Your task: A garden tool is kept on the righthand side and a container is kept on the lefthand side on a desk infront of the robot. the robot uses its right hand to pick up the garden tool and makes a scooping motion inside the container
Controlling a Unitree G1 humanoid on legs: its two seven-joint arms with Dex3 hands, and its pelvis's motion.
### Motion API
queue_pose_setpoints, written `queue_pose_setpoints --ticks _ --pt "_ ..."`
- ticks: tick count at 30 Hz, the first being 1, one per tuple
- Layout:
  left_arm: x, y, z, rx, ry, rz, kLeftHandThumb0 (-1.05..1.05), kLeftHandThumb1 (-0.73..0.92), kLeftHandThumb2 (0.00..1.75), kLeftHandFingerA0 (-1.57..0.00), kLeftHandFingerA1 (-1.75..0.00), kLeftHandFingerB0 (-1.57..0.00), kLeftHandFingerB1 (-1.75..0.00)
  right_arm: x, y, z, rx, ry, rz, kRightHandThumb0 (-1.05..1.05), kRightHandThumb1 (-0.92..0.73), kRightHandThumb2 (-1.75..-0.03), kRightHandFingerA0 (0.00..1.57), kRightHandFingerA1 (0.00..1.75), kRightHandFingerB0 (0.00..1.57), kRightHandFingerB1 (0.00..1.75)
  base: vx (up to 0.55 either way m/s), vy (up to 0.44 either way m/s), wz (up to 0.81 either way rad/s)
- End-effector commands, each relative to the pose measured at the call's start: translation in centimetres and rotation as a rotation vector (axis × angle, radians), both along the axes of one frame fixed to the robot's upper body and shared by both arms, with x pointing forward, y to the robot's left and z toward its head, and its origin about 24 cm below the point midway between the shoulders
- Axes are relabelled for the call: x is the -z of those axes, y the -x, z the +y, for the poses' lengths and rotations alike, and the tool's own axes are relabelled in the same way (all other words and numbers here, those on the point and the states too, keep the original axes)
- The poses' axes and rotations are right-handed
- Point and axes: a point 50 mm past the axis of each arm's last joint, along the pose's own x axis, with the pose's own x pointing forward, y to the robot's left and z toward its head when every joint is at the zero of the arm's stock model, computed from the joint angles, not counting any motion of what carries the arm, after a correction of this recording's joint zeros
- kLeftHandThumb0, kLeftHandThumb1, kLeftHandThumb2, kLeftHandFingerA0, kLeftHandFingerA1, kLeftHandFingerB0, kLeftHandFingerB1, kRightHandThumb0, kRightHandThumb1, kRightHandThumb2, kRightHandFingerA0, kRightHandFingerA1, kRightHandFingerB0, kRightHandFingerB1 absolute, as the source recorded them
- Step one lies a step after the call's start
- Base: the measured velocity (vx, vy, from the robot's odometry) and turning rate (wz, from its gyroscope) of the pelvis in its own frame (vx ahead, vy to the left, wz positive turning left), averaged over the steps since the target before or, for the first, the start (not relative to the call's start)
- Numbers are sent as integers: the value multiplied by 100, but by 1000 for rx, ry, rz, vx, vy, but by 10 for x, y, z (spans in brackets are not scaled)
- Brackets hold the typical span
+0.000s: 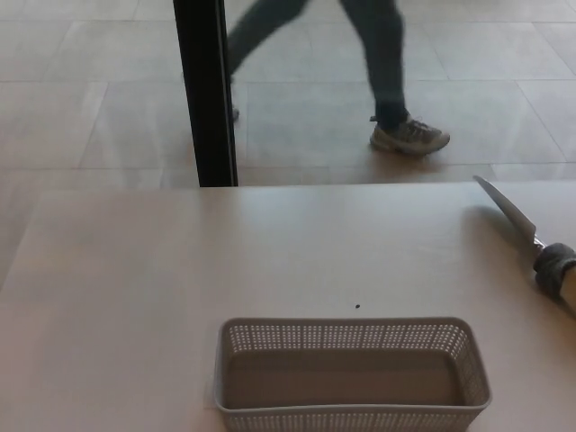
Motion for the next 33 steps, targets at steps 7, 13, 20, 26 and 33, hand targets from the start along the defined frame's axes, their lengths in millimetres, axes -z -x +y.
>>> queue_pose_setpoints --ticks 7,13,20,26,33 --pt "-1 7 3 -54 -3 -21 -52 68 60 -59 -63 -52 -50 223 113 40 914 -999 -246 -52 -75 -63 0 58 6 35 0 0 0" --pt "-1 8 4 -66 -14 -13 -51 67 60 -58 -66 -52 -51 245 129 65 848 -1047 -71 -51 -58 -87 22 71 4 49 0 0 0" --pt "1 20 2 -41 -20 31 -51 69 60 -62 -60 -54 -48 242 138 76 743 -959 51 -56 -56 -89 41 82 9 55 0 0 0" --pt "0 18 3 -46 -9 19 -51 69 61 -59 -63 -53 -50 233 136 83 678 -935 66 -51 -71 -61 38 90 9 53 0 0 0" --pt "-1 12 5 -33 -40 33 -53 70 62 -60 -56 -53 -45 230 124 91 638 -911 79 -45 -70 -60 47 90 19 55 0 0 0"
